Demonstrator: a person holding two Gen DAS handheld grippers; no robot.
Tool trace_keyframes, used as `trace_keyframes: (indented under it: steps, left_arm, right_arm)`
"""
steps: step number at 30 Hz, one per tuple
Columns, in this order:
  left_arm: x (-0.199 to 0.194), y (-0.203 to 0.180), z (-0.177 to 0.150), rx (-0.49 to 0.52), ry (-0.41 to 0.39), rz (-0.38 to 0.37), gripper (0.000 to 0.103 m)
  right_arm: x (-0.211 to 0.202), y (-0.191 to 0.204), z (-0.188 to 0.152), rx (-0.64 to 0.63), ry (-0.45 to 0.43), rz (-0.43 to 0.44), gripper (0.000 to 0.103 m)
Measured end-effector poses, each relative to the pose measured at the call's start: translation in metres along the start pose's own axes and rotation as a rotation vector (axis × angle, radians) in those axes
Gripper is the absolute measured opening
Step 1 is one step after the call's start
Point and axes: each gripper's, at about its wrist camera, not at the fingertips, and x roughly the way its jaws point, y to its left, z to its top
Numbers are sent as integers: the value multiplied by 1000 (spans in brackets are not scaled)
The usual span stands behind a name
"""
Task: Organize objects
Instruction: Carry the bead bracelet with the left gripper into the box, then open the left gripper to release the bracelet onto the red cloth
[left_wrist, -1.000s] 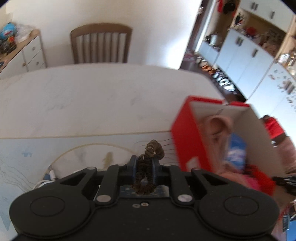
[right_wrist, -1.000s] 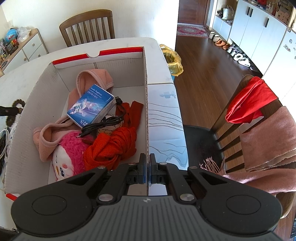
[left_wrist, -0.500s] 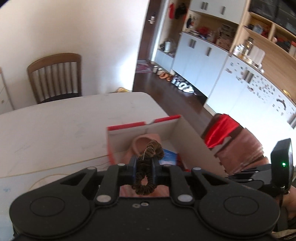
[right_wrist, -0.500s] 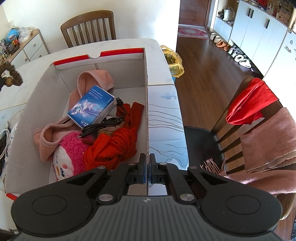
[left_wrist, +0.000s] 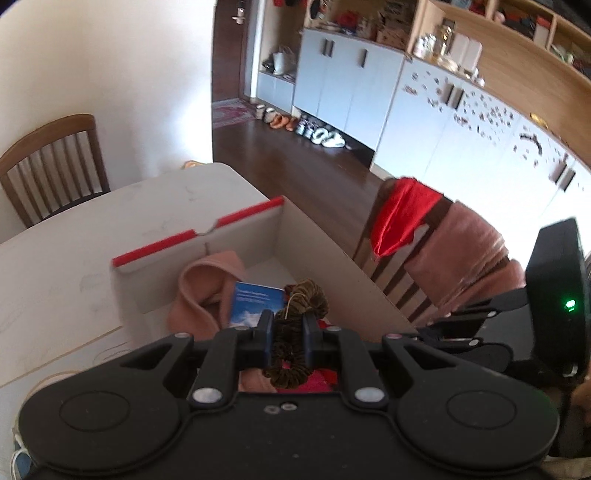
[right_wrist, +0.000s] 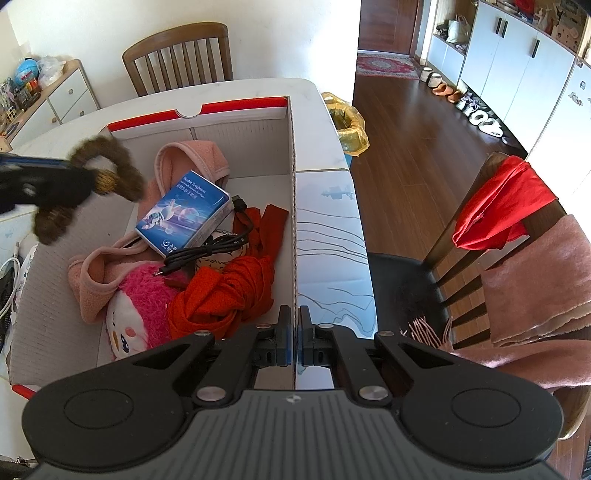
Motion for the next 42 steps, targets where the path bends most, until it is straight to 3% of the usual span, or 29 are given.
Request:
trace_keyframes:
  steps: [17,29,37,42]
  left_arm:
    - [66,-18,-4,131,100,60,14]
    - [83,-16,-12,160,167,27,17]
    - [81,-7,-9,105,164,4,31]
    - [73,-4,-10,81,139,5,58]
  right_arm:
    - [3,0,0,4,2,5,2]
    - [3,-3,-3,9,3,8,2]
    - [3,-3,-3,11,3,9,2]
    - [3,-3,-3,11,3,9,2]
